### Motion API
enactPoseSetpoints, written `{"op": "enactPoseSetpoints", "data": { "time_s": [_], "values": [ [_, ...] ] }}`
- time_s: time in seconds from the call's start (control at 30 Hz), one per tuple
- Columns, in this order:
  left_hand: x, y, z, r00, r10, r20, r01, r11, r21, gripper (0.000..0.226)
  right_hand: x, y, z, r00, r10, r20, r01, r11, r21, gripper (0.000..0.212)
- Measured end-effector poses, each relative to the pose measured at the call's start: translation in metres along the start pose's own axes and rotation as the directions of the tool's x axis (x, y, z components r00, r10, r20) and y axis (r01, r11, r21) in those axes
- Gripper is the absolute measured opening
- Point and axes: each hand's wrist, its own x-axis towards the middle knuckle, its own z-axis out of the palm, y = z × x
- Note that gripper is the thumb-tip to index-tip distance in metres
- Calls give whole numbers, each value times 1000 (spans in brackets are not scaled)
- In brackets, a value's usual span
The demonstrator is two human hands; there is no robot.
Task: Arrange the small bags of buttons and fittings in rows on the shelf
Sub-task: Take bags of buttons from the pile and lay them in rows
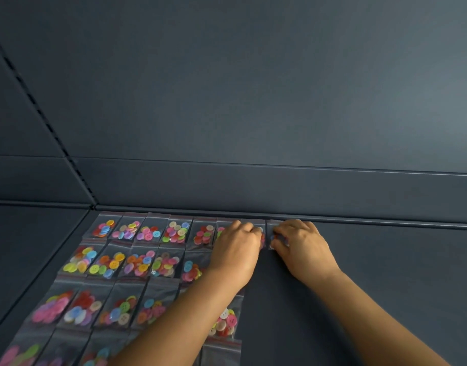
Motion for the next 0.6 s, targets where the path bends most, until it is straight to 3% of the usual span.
{"op": "enactPoseSetpoints", "data": {
  "time_s": [0.23, 0.4, 0.6],
  "values": [
    [-23, -3, -34, 995, -78, -66, 79, 997, 11, 51, -6, -21, -12, 996, -86, -35, 85, 996, -30, 38],
    [-62, -28, -60, 975, -192, -110, 196, 980, 26, 57, -14, -58, -17, 974, -220, 57, 224, 971, -80, 57],
    [-120, -80, -79, 939, -315, -135, 321, 947, 20, 60, -27, -125, -12, 941, -321, 106, 328, 943, -60, 61]
  ]
}}
